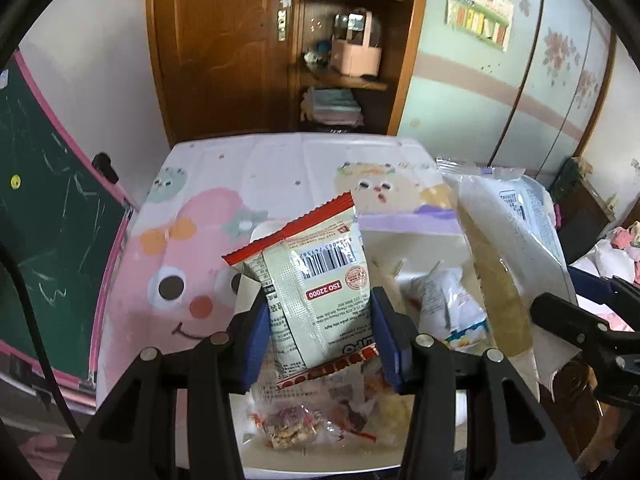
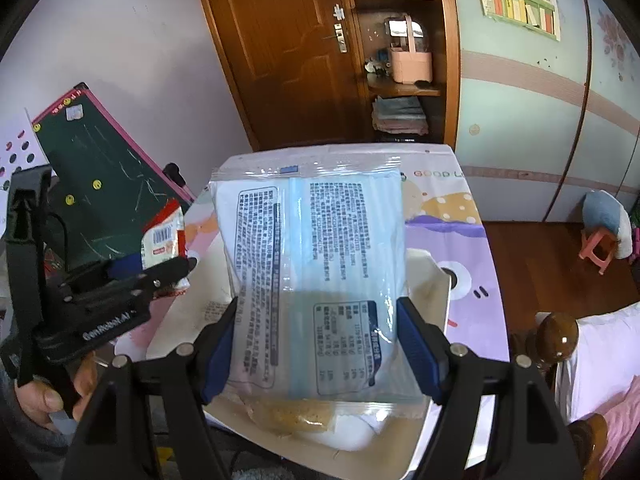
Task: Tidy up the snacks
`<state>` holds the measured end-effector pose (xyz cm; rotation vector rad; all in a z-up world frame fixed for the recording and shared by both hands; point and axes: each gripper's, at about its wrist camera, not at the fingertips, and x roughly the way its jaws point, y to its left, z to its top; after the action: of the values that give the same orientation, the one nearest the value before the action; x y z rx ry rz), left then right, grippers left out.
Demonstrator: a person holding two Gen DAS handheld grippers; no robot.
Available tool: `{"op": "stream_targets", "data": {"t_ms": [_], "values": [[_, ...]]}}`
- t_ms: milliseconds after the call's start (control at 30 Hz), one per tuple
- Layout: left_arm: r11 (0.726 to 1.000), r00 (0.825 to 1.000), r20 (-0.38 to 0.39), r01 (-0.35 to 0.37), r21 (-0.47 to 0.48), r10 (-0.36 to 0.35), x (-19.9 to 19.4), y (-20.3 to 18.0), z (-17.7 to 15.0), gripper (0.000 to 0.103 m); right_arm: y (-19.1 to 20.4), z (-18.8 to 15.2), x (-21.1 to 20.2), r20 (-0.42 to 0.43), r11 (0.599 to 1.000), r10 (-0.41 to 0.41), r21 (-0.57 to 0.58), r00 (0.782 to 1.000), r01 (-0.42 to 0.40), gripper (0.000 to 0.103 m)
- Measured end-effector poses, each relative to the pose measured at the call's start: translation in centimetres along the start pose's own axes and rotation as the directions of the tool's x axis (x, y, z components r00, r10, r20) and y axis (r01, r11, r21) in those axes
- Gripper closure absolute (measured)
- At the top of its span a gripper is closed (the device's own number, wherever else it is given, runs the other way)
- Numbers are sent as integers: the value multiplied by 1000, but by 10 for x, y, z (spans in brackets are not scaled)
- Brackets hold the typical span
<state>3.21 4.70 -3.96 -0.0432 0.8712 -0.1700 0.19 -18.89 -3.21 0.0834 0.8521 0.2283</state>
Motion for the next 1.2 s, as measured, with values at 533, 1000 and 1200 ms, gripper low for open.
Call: {"op": "stream_targets", "data": {"t_ms": [533,1000,1200], "values": [[995,996,52,-74,67,71,-4,-13,1,0,20,-8,-2,34,998,-35,-50,999,37,16],[993,993,42,-111,44,109,-13,-13,3,0,18,-8,-7,52,999,-47,-3,998,48,16],[994,992,60,-110,17,109,-28,-10,5,0,15,-2,-6,47,996,-88,30,995,86,16]]}}
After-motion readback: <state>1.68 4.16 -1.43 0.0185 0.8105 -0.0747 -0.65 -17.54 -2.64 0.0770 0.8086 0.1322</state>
